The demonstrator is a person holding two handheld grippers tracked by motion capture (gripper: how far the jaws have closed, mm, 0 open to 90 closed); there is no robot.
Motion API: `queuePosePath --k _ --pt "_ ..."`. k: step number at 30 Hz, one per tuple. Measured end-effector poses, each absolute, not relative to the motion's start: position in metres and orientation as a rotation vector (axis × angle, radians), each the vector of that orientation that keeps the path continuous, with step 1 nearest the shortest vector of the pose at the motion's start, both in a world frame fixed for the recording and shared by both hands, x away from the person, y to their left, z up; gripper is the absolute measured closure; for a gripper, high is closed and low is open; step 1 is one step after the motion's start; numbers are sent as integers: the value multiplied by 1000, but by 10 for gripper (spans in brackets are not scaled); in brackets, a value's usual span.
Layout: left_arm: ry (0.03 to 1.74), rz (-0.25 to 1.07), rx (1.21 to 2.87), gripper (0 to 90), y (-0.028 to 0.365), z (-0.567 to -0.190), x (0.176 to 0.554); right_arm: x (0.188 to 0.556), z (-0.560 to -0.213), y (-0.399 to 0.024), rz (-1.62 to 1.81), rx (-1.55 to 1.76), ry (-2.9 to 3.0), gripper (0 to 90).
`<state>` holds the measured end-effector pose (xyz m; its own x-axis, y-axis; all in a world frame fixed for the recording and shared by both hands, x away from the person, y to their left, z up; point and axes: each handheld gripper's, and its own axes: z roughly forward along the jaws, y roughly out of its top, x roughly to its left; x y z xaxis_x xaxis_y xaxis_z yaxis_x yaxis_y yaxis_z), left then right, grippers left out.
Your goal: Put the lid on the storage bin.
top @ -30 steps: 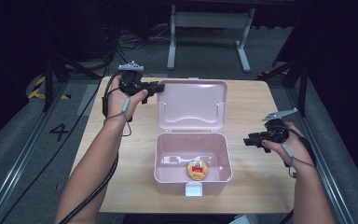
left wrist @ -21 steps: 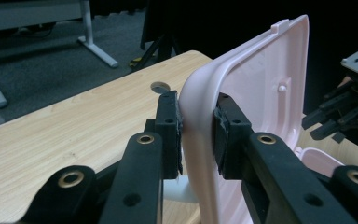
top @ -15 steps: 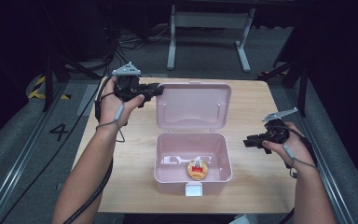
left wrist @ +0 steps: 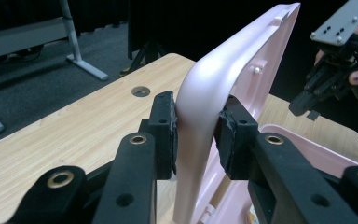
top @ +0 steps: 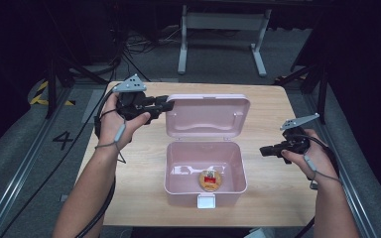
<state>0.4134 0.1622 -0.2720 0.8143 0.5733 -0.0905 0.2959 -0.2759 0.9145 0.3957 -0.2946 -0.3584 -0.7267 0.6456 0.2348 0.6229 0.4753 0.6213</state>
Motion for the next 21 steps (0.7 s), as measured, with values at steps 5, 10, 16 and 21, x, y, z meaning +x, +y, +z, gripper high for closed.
queuePosePath --k 5,10,16,21 --pt "642 301 1867 685 163 -275 403 391 -353 -289 1114 1095 2673 900" --pt "621 315 1875 665 162 -277 391 385 -343 -283 1190 1017 2650 900" --pt "604 339 1896 653 161 -277 382 380 -337 -277 1224 963 2665 900" --pt "590 348 1929 641 162 -277 373 376 -333 -275 1254 933 2656 900"
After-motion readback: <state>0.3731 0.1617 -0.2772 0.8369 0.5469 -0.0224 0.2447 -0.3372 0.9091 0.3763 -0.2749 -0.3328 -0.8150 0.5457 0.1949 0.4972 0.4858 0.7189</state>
